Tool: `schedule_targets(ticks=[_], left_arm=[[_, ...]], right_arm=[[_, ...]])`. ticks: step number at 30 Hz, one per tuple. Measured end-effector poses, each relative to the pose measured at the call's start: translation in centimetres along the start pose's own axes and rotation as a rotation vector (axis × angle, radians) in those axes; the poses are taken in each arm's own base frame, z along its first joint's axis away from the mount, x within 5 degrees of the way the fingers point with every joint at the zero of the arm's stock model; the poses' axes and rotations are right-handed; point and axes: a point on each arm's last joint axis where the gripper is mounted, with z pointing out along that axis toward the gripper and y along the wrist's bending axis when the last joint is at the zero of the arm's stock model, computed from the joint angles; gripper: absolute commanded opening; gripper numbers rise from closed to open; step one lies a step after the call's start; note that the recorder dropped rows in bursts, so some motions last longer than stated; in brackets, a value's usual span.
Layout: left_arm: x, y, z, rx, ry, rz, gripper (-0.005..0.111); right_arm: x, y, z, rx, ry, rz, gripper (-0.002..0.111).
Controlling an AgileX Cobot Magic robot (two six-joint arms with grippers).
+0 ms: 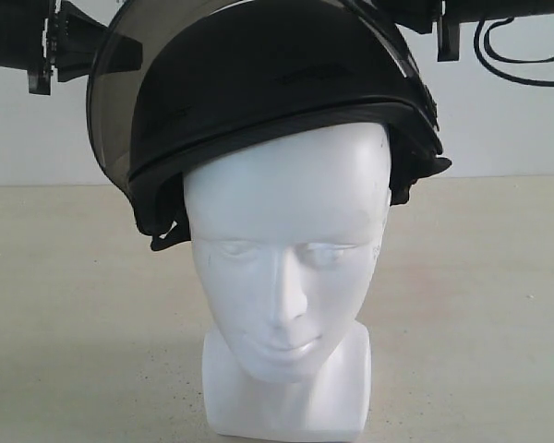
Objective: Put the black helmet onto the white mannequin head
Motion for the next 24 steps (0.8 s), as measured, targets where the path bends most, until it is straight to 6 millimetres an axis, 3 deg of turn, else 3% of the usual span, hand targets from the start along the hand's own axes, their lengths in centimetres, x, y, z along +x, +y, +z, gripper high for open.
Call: schedule_targets(ticks=[7,14,24], left_arm=[[0.4,-1.0,1.5,0.031,0.032,0.018,0.004],[0.7,-1.3,2.5,0.048,0.053,0.023,0.004],[1.4,-2.5,4.0,0.063,0.109,0.020,0.004]], right_arm=[[-0.8,1.3,0.0,0.016,0.014,-0.044,0.000],[0.6,1.6,1.9,0.052,0.119,-0.078,0.000],[0.6,1.6,1.9,0.055,0.124,-0.055,0.000]])
